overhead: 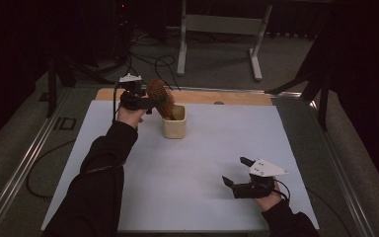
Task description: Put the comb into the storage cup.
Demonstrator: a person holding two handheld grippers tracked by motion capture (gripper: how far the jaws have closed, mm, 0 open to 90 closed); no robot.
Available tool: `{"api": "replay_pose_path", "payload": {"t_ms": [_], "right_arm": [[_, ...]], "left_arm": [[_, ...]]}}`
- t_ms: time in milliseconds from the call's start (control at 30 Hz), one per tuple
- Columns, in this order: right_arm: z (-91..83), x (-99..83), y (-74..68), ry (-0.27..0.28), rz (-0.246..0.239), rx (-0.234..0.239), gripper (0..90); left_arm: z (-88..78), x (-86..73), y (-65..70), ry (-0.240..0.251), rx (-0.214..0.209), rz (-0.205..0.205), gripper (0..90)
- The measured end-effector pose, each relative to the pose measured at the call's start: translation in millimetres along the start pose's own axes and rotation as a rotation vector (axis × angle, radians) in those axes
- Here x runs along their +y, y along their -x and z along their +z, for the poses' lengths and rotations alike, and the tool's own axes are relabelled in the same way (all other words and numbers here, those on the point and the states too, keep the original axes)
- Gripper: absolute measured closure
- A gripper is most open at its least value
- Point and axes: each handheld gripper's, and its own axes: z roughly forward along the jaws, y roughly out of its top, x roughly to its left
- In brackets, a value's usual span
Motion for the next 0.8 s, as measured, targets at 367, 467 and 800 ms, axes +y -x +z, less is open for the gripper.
{"api": "replay_pose_path", "payload": {"t_ms": [367, 467, 800], "right_arm": [[0.9, 0.2, -0.5, -0.005, 0.000, -0.006, 8.5], [0.8, 0.1, -0.2, -0.004, 0.001, -0.006, 8.5], [2.0, 0.8, -0.5, -0.002, -0.002, -0.004, 8.5]], "left_arm": [[-11.7, 1.3, -0.2, -0.012, -0.013, 0.031, 0.0], [-13.8, 0.4, -0.9, -0.016, -0.026, 0.048, 0.0], [-20.7, -4.7, -2.6, -0.030, -0.038, 0.086, 0.0]]}}
